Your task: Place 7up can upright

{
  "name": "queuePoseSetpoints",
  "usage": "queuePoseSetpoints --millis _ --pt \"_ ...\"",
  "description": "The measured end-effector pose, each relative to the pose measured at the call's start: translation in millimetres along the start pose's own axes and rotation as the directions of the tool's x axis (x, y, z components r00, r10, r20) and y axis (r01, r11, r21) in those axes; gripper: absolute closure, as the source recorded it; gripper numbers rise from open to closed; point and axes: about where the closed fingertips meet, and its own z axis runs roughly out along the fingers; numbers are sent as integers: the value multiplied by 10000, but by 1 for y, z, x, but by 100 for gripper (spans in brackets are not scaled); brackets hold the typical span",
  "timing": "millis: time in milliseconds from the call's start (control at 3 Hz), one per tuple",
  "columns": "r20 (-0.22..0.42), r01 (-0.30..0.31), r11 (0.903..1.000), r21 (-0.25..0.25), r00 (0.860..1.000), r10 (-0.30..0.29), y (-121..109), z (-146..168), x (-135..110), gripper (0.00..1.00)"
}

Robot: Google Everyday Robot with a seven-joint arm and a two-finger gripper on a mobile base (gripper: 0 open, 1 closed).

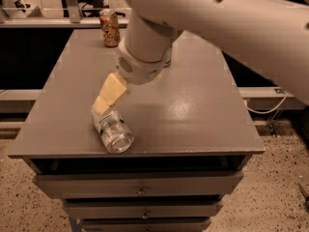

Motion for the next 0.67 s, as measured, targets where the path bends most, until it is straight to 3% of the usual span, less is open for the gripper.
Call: queuePoseSetpoints --millis 333,667 --pt "-212 -1043 9945 -33 9943 1042 19 19 -7 0" --pt "-357 -1713 9848 274 9844 1723 33 31 -8 0"
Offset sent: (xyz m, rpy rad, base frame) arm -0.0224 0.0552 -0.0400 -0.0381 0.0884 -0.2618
